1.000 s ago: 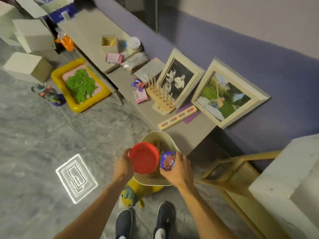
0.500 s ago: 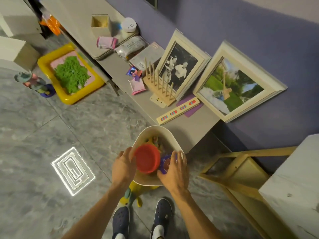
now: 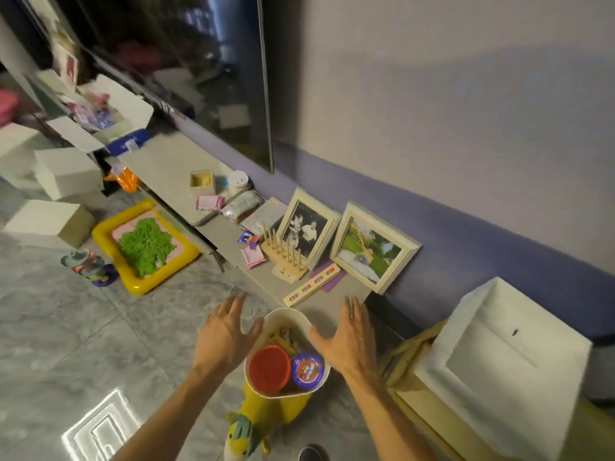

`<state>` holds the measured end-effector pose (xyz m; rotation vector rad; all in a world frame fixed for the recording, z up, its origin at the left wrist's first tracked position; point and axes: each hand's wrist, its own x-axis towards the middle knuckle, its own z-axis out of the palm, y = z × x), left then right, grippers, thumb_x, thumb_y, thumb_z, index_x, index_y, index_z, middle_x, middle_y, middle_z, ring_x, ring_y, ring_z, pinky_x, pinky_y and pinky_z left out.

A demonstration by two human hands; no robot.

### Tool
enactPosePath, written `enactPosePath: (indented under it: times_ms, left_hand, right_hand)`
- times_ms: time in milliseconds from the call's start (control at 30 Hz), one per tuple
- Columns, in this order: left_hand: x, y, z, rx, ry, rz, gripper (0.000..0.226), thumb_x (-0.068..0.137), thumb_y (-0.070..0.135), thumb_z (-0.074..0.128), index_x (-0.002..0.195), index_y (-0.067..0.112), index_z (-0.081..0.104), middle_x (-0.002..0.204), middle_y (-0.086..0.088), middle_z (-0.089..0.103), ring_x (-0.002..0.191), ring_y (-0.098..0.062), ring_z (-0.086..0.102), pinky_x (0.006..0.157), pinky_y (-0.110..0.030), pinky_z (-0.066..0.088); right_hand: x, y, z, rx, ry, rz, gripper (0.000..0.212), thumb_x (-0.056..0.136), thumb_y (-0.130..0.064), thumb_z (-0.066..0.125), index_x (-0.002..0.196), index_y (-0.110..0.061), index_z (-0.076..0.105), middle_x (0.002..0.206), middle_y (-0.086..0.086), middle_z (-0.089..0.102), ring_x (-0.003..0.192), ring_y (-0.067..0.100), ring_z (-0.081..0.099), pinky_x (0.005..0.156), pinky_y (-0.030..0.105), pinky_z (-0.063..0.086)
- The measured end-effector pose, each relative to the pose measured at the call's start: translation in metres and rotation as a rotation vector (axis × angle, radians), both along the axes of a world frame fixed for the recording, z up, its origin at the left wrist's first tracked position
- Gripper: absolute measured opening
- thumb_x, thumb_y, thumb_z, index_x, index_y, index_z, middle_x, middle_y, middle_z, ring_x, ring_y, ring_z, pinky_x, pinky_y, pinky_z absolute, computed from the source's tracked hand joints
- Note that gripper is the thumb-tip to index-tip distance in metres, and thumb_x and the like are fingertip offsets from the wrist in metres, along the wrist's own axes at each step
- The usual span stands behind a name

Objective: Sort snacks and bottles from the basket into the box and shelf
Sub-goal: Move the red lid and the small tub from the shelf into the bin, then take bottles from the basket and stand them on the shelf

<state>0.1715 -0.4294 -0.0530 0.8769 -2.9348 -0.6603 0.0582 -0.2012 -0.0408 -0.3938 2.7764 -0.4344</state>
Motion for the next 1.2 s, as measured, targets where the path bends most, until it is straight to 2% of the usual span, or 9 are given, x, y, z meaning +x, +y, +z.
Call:
enactPosePath:
  times_ms: [200,333,400,533,700,833,933,1067,1200]
  left_hand:
    - [0.007,-0.010,0.124,-0.100,0.140,-0.045,0.101,0.088,0.090,0.028,0.160,0.020,0.038,0.161,-0.007,0.047,0.146,-0.028,0.047,0.117,-0.052,0.045]
    - [0.019,-0.016,0.193,-0.192,0.213,-0.168,0.101,0.088,0.089,0.039,0.165,0.024,0.028,0.173,-0.008,0.029,0.161,-0.028,0.023,0.130,-0.050,0.025]
    - [0.025,-0.017,0.222,-0.232,0.250,-0.234,0.103,0.086,0.092,0.032,0.164,0.025,0.027,0.174,-0.008,0.024,0.163,-0.028,0.015,0.131,-0.051,0.021]
    - [0.040,-0.005,0.266,-0.265,0.276,-0.333,0.109,0.086,0.096,0.020,0.167,0.023,0.025,0.176,-0.008,0.019,0.164,-0.029,0.011,0.132,-0.051,0.014]
    - [0.064,0.038,0.296,-0.201,0.313,-0.435,0.112,0.083,0.099,0.015,0.166,0.024,0.025,0.176,-0.008,0.020,0.163,-0.031,0.014,0.130,-0.056,0.021]
    - [0.075,0.086,0.307,-0.144,0.315,-0.523,0.112,0.083,0.098,0.014,0.166,0.024,0.025,0.175,-0.008,0.021,0.163,-0.033,0.017,0.129,-0.057,0.023]
    - [0.084,0.134,0.314,-0.127,0.337,-0.610,0.109,0.084,0.097,0.015,0.163,0.024,0.030,0.173,-0.009,0.027,0.160,-0.035,0.023,0.127,-0.058,0.028]
    - [0.101,0.210,0.320,-0.093,0.342,-0.749,0.108,0.085,0.096,0.021,0.164,0.022,0.030,0.174,-0.009,0.024,0.162,-0.033,0.017,0.129,-0.056,0.023]
    - [0.123,0.301,0.320,-0.091,0.363,-0.892,0.109,0.084,0.098,0.019,0.159,0.021,0.036,0.168,-0.010,0.035,0.157,-0.035,0.030,0.125,-0.058,0.032]
  right_hand:
    - [0.021,0.015,0.121,-0.090,0.185,-0.132,0.118,0.083,-0.089,0.052,0.169,-0.017,0.016,0.176,0.009,0.021,0.161,0.030,0.024,0.125,0.047,0.039]
    - [0.047,0.029,0.168,-0.189,0.287,-0.274,0.116,0.075,-0.094,0.047,0.164,-0.023,0.023,0.167,0.006,0.036,0.151,0.031,0.040,0.114,0.053,0.050]
    - [0.075,0.036,0.209,-0.171,0.340,-0.334,0.113,0.080,-0.089,0.054,0.165,-0.021,0.025,0.168,0.009,0.034,0.154,0.033,0.035,0.118,0.055,0.045]
    - [0.131,0.054,0.272,-0.118,0.384,-0.466,0.115,0.087,-0.087,0.051,0.171,-0.018,0.011,0.179,0.008,0.008,0.165,0.034,0.011,0.129,0.049,0.024]
    - [0.199,0.096,0.306,-0.120,0.416,-0.630,0.112,0.090,-0.086,0.049,0.170,-0.018,0.011,0.179,0.007,0.011,0.164,0.033,0.015,0.130,0.047,0.028]
    - [0.246,0.141,0.320,-0.105,0.475,-0.791,0.114,0.083,-0.091,0.049,0.166,-0.016,0.024,0.171,0.010,0.032,0.156,0.033,0.033,0.122,0.049,0.041]
    - [0.282,0.180,0.328,-0.077,0.486,-0.879,0.113,0.087,-0.088,0.051,0.167,-0.013,0.022,0.173,0.011,0.027,0.158,0.033,0.028,0.125,0.047,0.033]
    - [0.335,0.240,0.335,-0.091,0.464,-1.014,0.113,0.089,-0.083,0.053,0.170,-0.013,0.015,0.177,0.011,0.016,0.163,0.034,0.017,0.130,0.049,0.026]
    - [0.402,0.316,0.334,-0.058,0.451,-1.167,0.112,0.090,-0.082,0.054,0.170,-0.015,0.015,0.178,0.009,0.014,0.163,0.033,0.015,0.131,0.050,0.024]
